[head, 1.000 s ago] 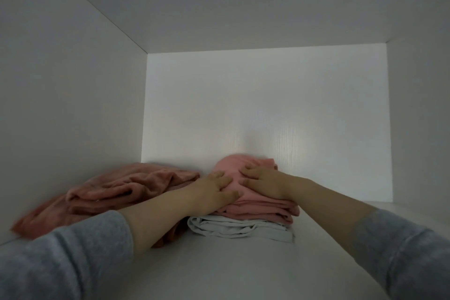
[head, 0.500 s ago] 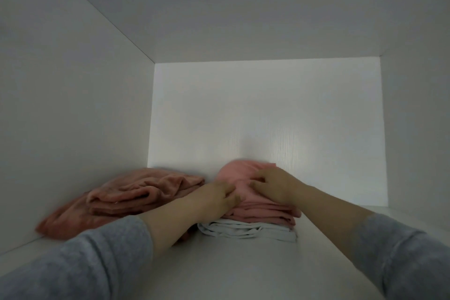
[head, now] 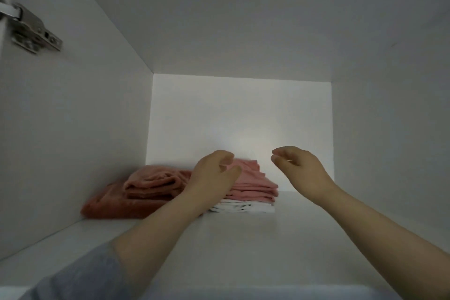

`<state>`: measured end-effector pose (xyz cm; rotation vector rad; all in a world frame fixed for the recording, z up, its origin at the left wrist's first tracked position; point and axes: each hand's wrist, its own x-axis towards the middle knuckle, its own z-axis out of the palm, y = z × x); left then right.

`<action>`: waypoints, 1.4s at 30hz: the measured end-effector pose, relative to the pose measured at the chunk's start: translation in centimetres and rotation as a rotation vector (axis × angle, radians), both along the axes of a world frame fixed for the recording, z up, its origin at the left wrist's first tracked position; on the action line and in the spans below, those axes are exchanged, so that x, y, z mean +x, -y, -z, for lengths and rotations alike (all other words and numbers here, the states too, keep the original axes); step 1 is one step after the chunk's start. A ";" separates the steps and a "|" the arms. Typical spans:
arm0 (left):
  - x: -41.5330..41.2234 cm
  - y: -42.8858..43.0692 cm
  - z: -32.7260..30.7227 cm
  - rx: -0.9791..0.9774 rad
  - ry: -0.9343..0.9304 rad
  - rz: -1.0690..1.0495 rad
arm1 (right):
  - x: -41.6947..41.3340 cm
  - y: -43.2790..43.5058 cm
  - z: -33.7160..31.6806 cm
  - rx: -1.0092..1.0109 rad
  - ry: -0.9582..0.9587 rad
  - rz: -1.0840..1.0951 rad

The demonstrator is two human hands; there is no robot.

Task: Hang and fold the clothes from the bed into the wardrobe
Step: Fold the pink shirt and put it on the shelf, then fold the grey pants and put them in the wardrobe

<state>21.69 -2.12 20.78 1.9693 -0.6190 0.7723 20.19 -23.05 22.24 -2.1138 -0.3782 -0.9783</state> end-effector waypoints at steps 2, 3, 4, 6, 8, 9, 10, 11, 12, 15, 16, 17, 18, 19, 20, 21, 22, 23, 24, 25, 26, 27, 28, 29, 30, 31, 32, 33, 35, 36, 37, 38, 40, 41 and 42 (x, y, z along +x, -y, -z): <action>-2.9 0.2 0.8 -0.089 0.013 0.079 | -3.6 -0.1 1.0 0.132 0.033 -0.025; -4.3 0.5 1.2 -0.151 0.007 0.154 | -5.5 -0.1 1.5 0.196 0.045 -0.035; -5.6 0.8 1.6 -0.205 -0.008 0.230 | -7.3 -0.1 1.9 0.255 0.054 -0.047; -7.8 1.8 2.3 -0.276 -0.048 0.342 | -10.8 0.0 2.7 0.353 0.059 -0.082; -9.7 3.3 2.8 -0.305 -0.093 0.407 | -14.1 0.4 3.3 0.406 0.069 -0.083; -10.5 4.1 3.1 -0.329 -0.110 0.432 | -15.5 0.8 3.6 0.430 0.081 -0.075; -11.3 4.9 3.4 -0.358 -0.121 0.455 | -16.8 1.2 3.9 0.457 0.095 -0.063; -12.0 5.8 3.8 -0.376 -0.124 0.467 | -18.1 1.6 4.2 0.481 0.110 -0.046; -13.0 6.8 4.1 -0.384 -0.121 0.484 | -19.3 2.1 4.6 0.502 0.124 -0.026; -16.0 9.6 5.1 -0.404 -0.121 0.576 | -22.5 4.1 5.9 0.551 0.151 0.026; -16.9 10.6 5.4 -0.404 -0.119 0.601 | -23.5 4.8 6.2 0.556 0.158 0.043; -17.8 11.6 5.6 -0.404 -0.119 0.620 | -24.5 5.7 6.4 0.559 0.166 0.061; -18.7 12.6 5.8 -0.409 -0.121 0.640 | -25.5 6.7 6.6 0.559 0.175 0.080; -19.4 13.6 5.8 -0.417 -0.124 0.659 | -26.5 7.7 6.6 0.556 0.186 0.100; -20.2 14.7 5.9 -0.426 -0.129 0.676 | -27.5 8.7 6.6 0.554 0.199 0.120; -21.0 15.7 5.8 -0.433 -0.132 0.692 | -28.6 9.8 6.5 0.554 0.212 0.139; -21.8 16.9 5.8 -0.441 -0.133 0.710 | -29.5 10.9 6.3 0.552 0.223 0.157; -22.5 18.0 5.8 -0.447 -0.134 0.731 | -30.6 12.0 6.3 0.541 0.231 0.176; -23.3 19.1 5.8 -0.454 -0.135 0.754 | -31.5 13.0 6.3 0.528 0.237 0.195; -24.0 20.2 5.9 -0.460 -0.137 0.776 | -32.5 13.9 6.3 0.519 0.243 0.215; -24.7 21.3 6.0 -0.465 -0.139 0.799 | -33.5 14.8 6.4 0.515 0.252 0.236; -25.3 22.3 6.1 -0.466 -0.139 0.822 | -34.4 15.7 6.5 0.513 0.262 0.260; -25.8 23.2 6.2 -0.465 -0.143 0.845 | -35.3 16.4 6.6 0.510 0.272 0.286; -26.3 24.1 6.3 -0.462 -0.150 0.866 | -36.2 17.1 6.7 0.507 0.280 0.310; -26.8 25.0 6.4 -0.457 -0.156 0.889 | -36.9 17.7 6.7 0.506 0.289 0.334; -27.2 25.7 6.4 -0.453 -0.163 0.913 | -37.6 18.2 6.6 0.504 0.298 0.357; -27.5 26.5 6.4 -0.453 -0.170 0.936 | -38.2 18.7 6.5 0.498 0.307 0.381; -27.7 27.2 6.3 -0.454 -0.171 0.957 | -38.7 19.1 6.4 0.489 0.318 0.406; -28.2 28.7 6.0 -0.449 -0.166 1.008 | -39.7 19.7 6.3 0.464 0.340 0.463; -28.4 29.5 5.8 -0.441 -0.164 1.036 | -40.1 20.0 6.3 0.451 0.351 0.495; -28.5 30.2 5.6 -0.432 -0.162 1.066 | -40.6 20.2 6.3 0.441 0.360 0.528; -28.7 31.0 5.5 -0.425 -0.160 1.099 | -41.0 20.5 6.4 0.433 0.368 0.565; -28.7 32.5 5.3 -0.418 -0.159 1.177 | -41.7 20.8 6.6 0.423 0.386 0.638; -28.7 33.3 5.2 -0.414 -0.159 1.219 | -42.1 20.9 6.6 0.417 0.399 0.676; -28.7 34.0 5.2 -0.408 -0.161 1.263 | -42.4 20.9 6.6 0.412 0.416 0.717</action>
